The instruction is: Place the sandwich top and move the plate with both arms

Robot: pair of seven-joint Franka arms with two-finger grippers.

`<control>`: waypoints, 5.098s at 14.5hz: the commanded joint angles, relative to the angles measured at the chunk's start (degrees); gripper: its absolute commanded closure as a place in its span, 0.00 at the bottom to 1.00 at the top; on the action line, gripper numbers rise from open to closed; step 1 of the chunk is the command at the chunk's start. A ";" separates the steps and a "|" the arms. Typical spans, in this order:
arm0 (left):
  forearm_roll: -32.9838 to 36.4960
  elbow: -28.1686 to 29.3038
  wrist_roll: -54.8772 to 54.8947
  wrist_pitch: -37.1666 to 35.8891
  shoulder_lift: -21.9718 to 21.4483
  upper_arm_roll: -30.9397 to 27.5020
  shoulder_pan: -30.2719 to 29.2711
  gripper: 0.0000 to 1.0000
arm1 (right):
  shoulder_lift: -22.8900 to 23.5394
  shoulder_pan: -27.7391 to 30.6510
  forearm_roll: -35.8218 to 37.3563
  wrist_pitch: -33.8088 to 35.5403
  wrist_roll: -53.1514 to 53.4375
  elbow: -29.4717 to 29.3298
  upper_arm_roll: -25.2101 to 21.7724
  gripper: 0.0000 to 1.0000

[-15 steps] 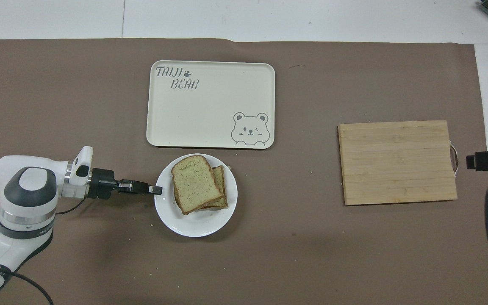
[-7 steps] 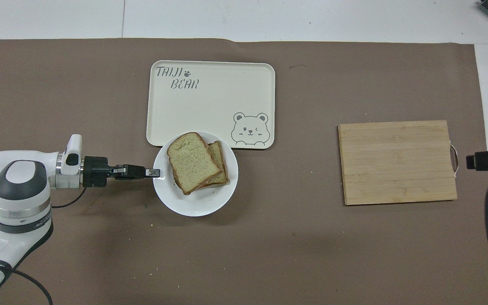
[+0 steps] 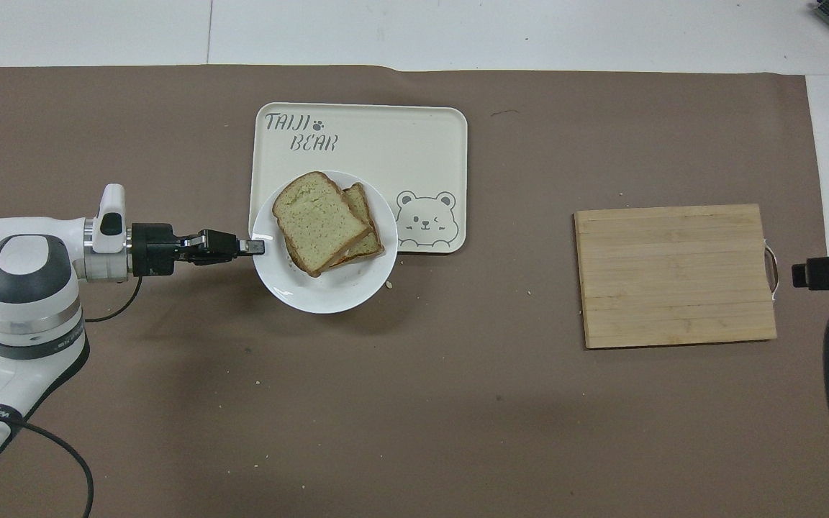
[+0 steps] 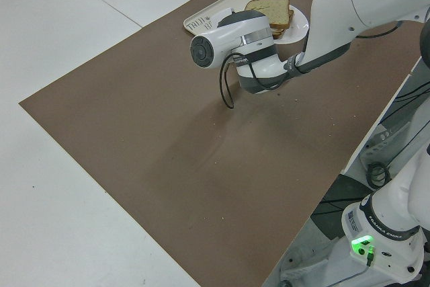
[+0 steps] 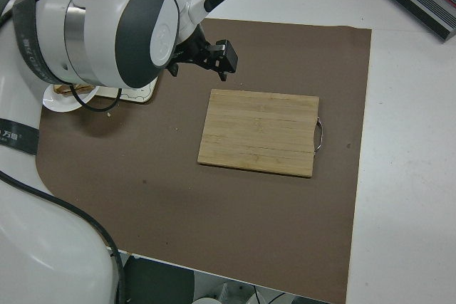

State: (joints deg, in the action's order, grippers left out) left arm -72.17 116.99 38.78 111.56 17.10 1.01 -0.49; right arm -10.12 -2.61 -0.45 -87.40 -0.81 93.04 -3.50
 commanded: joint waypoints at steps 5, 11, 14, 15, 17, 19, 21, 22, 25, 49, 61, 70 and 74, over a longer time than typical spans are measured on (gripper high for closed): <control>-1.05 -10.99 -9.77 9.54 7.23 6.54 -0.39 1.00 | -0.78 0.68 0.10 0.56 -1.38 0.39 0.34 0.00; -0.70 -17.50 -11.88 11.40 13.56 8.31 -0.91 1.00 | -0.78 0.68 0.10 0.56 -1.38 0.39 0.34 0.00; -0.61 -19.34 -11.88 11.49 15.15 8.31 -0.91 1.00 | -0.78 0.68 0.10 0.56 -1.38 0.39 0.34 0.00; -0.61 -19.26 -11.88 11.58 15.15 8.22 -0.74 1.00 | -0.78 0.68 0.10 0.56 -1.38 0.39 0.34 0.00; -0.52 -19.17 -11.79 11.93 15.15 8.13 -0.56 1.00 | -0.78 0.68 0.10 0.56 -1.38 0.39 0.34 0.00; -0.52 -18.99 -11.44 12.10 15.41 8.22 -0.47 1.00 | -0.78 0.68 0.10 0.56 -1.38 0.39 0.34 0.00; -0.52 -18.99 -11.35 12.28 15.42 8.13 -0.30 1.00 | -0.78 0.68 0.10 0.56 -1.38 0.39 0.34 0.00; 0.00 -18.99 -11.35 12.63 15.42 8.13 -0.30 1.00 | -0.78 0.68 0.10 0.56 -1.38 0.39 0.34 0.00; 0.62 -18.73 -10.21 14.12 15.33 8.22 0.05 1.00 | -0.78 0.68 0.10 0.56 -1.38 0.39 0.34 0.00; 30.75 -13.98 -21.01 7.90 0.84 4.36 -0.65 0.00 | -0.78 0.68 0.10 0.65 -1.38 0.39 0.34 0.00; 58.09 -16.17 -24.98 -8.27 -13.58 1.89 -2.67 0.00 | -0.78 0.68 0.10 0.56 -1.38 0.39 0.34 0.00; 65.84 -23.21 -24.98 -25.06 -22.71 1.80 -3.11 0.00 | -0.78 0.68 0.10 0.56 -1.38 0.39 0.34 0.00; 68.74 -27.41 -26.29 -32.26 -24.05 1.72 -3.20 0.00 | -0.78 0.68 0.10 0.56 -1.38 0.39 0.34 0.00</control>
State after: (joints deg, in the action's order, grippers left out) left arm -5.31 92.99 13.97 83.42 -7.01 2.42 -3.10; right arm -10.12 -2.61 -0.45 -87.40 -0.81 93.04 -3.50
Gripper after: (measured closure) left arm 0.000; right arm 0.000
